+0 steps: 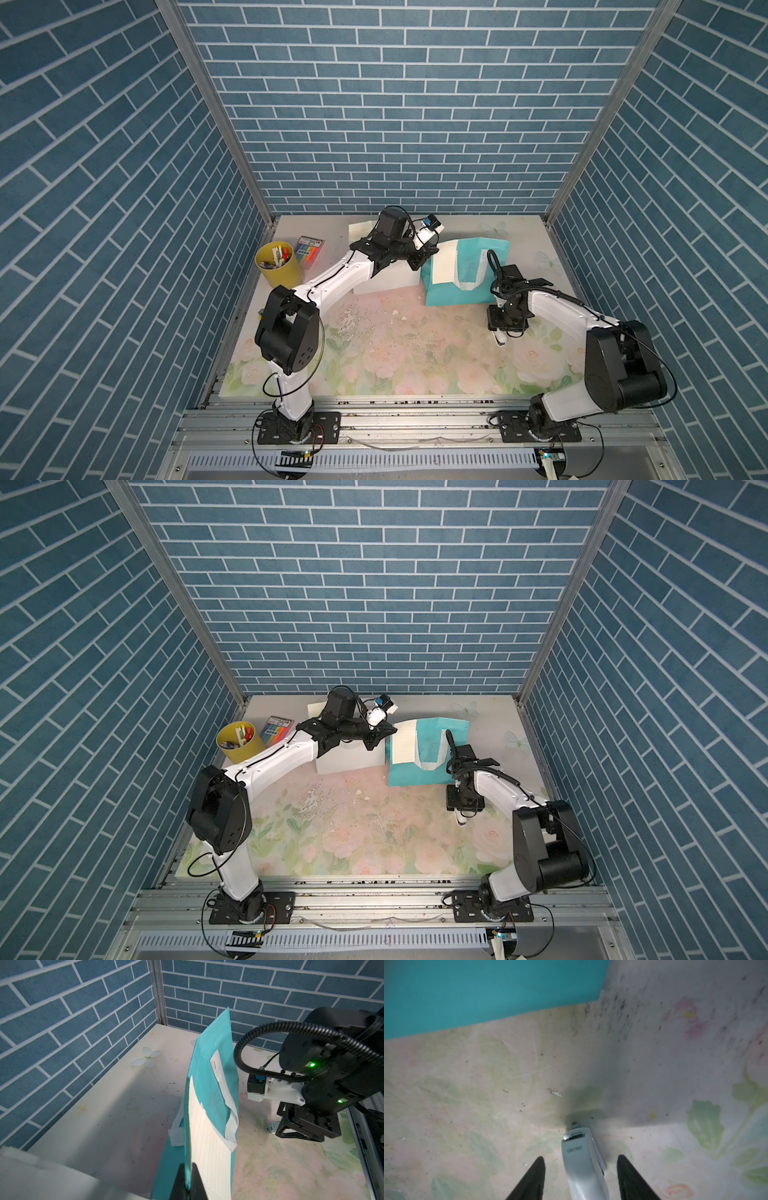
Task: Staple the receipts to the bags
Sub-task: Pick up the stapler from the center of the board.
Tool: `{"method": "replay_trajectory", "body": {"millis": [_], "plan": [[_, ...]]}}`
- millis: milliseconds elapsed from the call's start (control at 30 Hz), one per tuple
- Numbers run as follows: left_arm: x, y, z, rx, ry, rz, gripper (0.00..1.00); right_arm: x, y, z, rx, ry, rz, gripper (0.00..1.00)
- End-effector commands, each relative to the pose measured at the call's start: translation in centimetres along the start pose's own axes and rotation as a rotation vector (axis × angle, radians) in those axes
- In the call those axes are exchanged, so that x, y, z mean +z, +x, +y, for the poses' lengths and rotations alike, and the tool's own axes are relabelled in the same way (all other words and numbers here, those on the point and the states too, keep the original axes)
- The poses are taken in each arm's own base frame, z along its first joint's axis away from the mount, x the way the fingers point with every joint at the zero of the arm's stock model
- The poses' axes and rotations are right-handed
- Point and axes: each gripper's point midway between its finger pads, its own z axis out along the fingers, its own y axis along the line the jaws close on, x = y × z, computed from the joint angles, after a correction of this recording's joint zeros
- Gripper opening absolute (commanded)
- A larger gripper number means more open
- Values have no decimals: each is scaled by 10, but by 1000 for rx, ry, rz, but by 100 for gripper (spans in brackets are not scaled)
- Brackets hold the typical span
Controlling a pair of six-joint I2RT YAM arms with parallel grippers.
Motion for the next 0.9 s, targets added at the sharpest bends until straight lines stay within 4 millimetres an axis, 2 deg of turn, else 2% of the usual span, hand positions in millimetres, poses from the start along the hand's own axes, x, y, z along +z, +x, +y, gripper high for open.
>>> {"method": "replay_trajectory", "body": {"millis": [0,300,533,733,867], "plan": [[-10,4,-3,17,-14,30,0,-4,-15,0,-3,18,-44,54],[-8,4,-3,14,-11,34,0,17,-2,-9,-14,62,13,45],[-9,4,-3,13,-11,34,0,18,0,-13,-23,90,24,44],[-10,4,-4,12,-11,38,0,21,-1,-11,-29,85,39,36],[-11,5,-3,12,-15,42,0,20,0,-8,-22,64,41,37]]}}
